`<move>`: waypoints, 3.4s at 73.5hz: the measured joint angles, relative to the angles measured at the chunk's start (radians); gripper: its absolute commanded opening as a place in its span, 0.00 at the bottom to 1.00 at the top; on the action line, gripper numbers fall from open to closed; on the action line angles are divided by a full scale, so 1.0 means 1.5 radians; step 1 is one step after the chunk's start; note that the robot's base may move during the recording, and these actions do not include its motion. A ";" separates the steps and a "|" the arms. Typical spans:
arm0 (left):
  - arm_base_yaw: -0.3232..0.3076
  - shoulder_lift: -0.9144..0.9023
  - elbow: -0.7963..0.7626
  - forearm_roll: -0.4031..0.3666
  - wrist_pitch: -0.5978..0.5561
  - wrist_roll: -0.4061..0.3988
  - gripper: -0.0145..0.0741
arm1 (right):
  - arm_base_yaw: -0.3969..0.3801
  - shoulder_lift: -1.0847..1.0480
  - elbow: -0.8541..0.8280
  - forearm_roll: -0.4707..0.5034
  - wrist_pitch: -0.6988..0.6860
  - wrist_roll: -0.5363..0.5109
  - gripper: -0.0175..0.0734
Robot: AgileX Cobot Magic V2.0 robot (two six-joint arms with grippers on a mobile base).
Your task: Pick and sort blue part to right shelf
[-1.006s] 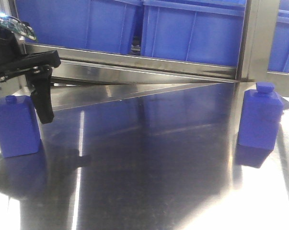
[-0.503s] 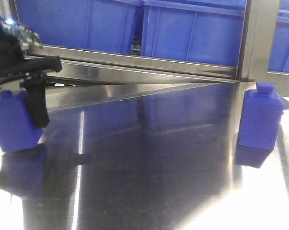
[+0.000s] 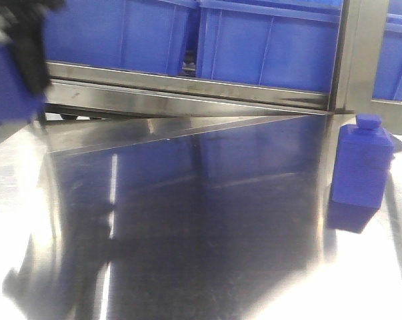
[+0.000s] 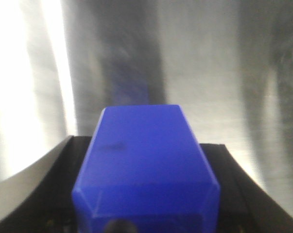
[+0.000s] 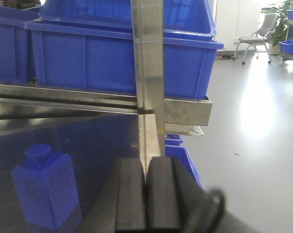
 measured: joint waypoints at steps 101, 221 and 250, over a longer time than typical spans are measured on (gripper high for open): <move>-0.008 -0.910 0.574 0.134 -0.439 0.000 0.52 | 0.046 0.233 -0.396 0.062 0.248 0.000 0.86; -0.008 -0.910 0.574 0.159 -0.446 0.003 0.52 | 0.231 1.138 -0.848 -0.032 0.622 0.355 0.84; -0.008 -0.910 0.574 0.159 -0.446 0.004 0.52 | 0.243 1.149 -0.817 -0.030 0.600 0.358 0.51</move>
